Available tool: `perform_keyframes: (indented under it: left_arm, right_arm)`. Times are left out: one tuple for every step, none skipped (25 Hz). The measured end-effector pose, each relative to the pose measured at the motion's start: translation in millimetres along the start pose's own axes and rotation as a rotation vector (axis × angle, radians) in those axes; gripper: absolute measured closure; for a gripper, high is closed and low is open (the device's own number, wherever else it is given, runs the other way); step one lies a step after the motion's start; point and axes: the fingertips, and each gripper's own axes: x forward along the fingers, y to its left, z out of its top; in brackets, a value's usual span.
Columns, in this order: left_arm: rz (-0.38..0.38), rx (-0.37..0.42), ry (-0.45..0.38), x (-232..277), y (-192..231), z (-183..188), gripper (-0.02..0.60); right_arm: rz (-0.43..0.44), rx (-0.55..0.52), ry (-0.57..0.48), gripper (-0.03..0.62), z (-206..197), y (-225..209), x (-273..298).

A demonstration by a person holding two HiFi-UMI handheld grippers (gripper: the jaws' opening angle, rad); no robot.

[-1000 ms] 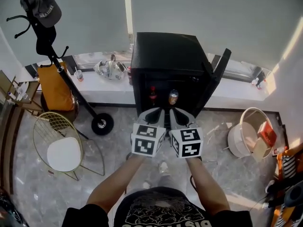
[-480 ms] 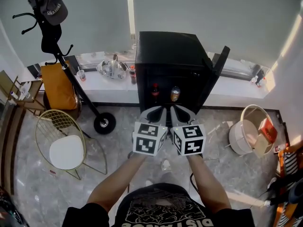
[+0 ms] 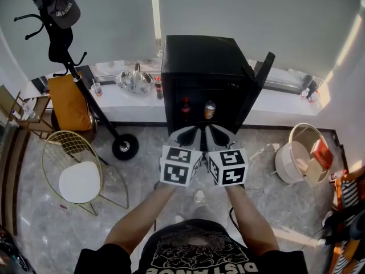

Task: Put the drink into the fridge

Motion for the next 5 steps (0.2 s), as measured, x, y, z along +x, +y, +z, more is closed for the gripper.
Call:
perform_keyframes:
  left_arm:
    - [-0.001, 0.000, 0.000, 0.1, -0.4, -0.3, 0.577]
    - [-0.001, 0.000, 0.001, 0.4, -0.7, -0.3, 0.577]
    - [-0.002, 0.000, 0.001, 0.7, -1.0, -0.2, 0.577]
    - [-0.002, 0.001, 0.000, 1.1, -1.2, 0.0, 0.577]
    - [-0.003, 0.001, 0.000, 1.5, -1.5, 0.2, 0.577]
  right_arm:
    - [-0.001, 0.000, 0.000, 0.594, -0.4, -0.4, -0.3]
    - [-0.002, 0.000, 0.001, 0.594, -0.6, -1.0, -0.6]
    - [-0.003, 0.001, 0.001, 0.594, -0.8, -1.6, -0.8]
    - [-0.003, 0.001, 0.000, 0.594, -0.9, -2.3, -0.9]
    - [-0.004, 0.002, 0.000, 0.594, -1.0, -3.0, -1.0]
